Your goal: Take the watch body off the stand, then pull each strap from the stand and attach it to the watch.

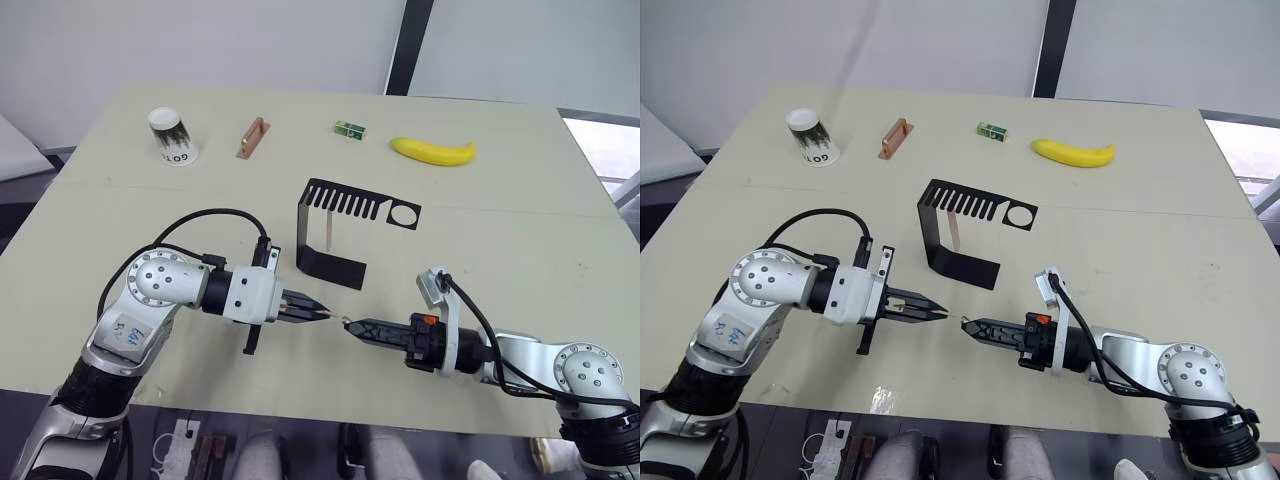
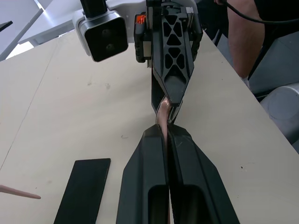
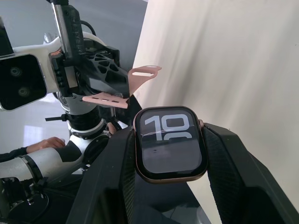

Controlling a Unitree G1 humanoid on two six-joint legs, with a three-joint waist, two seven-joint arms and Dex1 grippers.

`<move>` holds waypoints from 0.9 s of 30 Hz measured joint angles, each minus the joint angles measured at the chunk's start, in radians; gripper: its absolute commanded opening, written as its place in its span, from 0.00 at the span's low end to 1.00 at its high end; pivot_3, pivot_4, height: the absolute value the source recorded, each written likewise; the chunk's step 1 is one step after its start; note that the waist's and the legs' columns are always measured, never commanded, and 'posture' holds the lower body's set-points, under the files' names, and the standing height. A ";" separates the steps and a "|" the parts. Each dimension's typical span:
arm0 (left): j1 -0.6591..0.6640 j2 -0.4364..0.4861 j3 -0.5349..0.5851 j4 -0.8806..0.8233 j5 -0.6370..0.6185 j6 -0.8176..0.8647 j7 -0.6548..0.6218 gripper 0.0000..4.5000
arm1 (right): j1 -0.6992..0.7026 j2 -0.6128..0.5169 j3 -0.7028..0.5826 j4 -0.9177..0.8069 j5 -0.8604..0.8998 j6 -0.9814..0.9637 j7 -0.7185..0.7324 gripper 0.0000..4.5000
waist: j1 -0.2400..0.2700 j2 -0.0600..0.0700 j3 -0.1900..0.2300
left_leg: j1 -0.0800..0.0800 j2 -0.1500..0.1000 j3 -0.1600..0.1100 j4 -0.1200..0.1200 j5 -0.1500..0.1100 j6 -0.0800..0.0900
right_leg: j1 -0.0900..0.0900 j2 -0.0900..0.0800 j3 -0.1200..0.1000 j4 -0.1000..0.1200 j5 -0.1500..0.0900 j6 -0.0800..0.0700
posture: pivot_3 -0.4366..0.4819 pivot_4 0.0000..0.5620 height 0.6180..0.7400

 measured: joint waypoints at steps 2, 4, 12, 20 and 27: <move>0.000 -0.004 -0.003 0.000 0.001 -0.002 0.000 0.00 | 0.000 0.000 0.000 0.000 0.000 0.000 0.000 0.36 | 0.000 0.000 0.000 | 0.000 0.000 0.000 0.000 0.000 0.000 | 0.000 0.000 0.000 0.000 0.000 0.000 | 0.48 0.27 1.00; 0.000 -0.006 -0.003 0.000 0.004 -0.005 0.000 0.00 | 0.000 0.000 0.000 0.000 0.000 0.000 0.000 0.36 | 0.000 0.000 0.000 | 0.000 0.000 0.000 0.000 0.000 0.000 | 0.000 0.000 0.000 0.000 0.000 0.000 | 0.48 0.27 1.00; 0.000 -0.017 -0.008 0.001 0.014 -0.006 0.001 0.00 | 0.000 0.000 0.009 0.000 0.000 -0.001 0.000 0.36 | 0.000 0.000 0.000 | 0.000 0.000 0.000 0.000 0.000 0.000 | 0.000 0.000 0.000 0.000 0.000 0.000 | 0.48 0.27 1.00; 0.002 -0.019 -0.024 0.001 0.022 -0.008 0.001 0.00 | 0.000 0.000 0.016 0.000 0.000 -0.003 0.000 0.36 | 0.000 0.000 0.000 | 0.000 0.000 0.000 0.000 0.000 0.000 | 0.000 0.000 0.000 0.000 0.000 0.000 | 0.48 0.27 1.00; 0.010 -0.019 -0.024 0.001 0.024 -0.009 0.002 0.00 | 0.000 -0.002 0.017 0.000 0.000 -0.003 0.000 0.36 | 0.000 0.000 0.000 | 0.000 0.000 0.000 0.000 0.000 0.000 | 0.000 0.000 0.000 0.000 0.000 0.000 | 0.48 0.27 1.00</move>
